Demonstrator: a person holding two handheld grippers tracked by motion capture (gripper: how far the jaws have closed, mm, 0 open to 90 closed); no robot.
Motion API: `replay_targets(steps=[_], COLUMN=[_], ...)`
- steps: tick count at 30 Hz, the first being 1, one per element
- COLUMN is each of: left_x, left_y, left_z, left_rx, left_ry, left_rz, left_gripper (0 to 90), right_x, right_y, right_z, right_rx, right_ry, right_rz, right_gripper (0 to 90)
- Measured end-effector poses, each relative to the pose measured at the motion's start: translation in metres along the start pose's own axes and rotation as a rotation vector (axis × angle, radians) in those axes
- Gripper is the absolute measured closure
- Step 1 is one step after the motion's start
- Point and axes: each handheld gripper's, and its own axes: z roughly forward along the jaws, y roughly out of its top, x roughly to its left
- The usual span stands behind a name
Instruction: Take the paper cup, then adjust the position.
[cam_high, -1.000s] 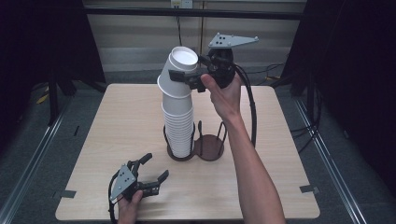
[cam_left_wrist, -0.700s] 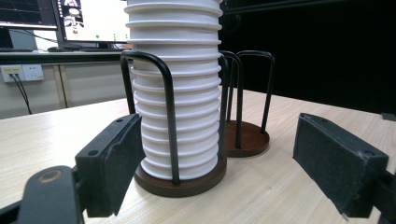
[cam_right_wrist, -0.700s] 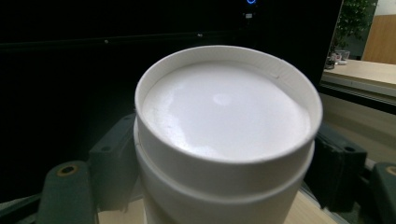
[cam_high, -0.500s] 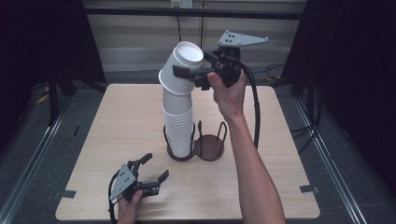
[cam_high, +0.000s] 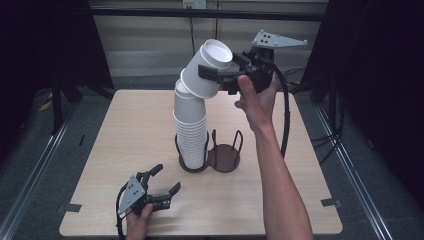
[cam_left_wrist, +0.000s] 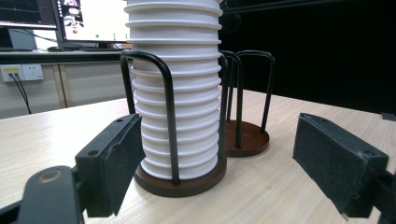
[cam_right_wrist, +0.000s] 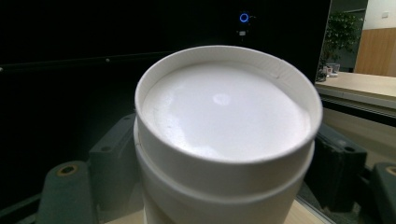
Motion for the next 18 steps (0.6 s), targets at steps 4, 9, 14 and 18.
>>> replay_targets(steps=[4, 9, 14, 18], left_x=[0.000, 0.000, 0.000, 0.000], left_y=[0.000, 0.000, 0.000, 0.000], left_z=[0.000, 0.000, 0.000, 0.000], left_rx=[-0.001, 0.003, 0.002, 0.001], left_ry=[0.004, 0.003, 0.003, 0.002], left_rz=[-0.003, 0.002, 0.000, -0.002], left_gripper=[16.0, 16.0, 16.0, 16.0], right_x=[-0.001, -0.002, -0.003, -0.004], right_y=[0.002, 0.001, -0.001, -0.003], right_z=[-0.009, -0.021, -0.033, -0.044], right_rx=[-0.001, -0.003, 0.005, 0.010], right_ry=[-0.013, -0.026, -0.043, -0.062], right_rz=[0.001, 0.004, 0.001, 0.003], right_gripper=[22.0, 22.0, 22.0, 22.0])
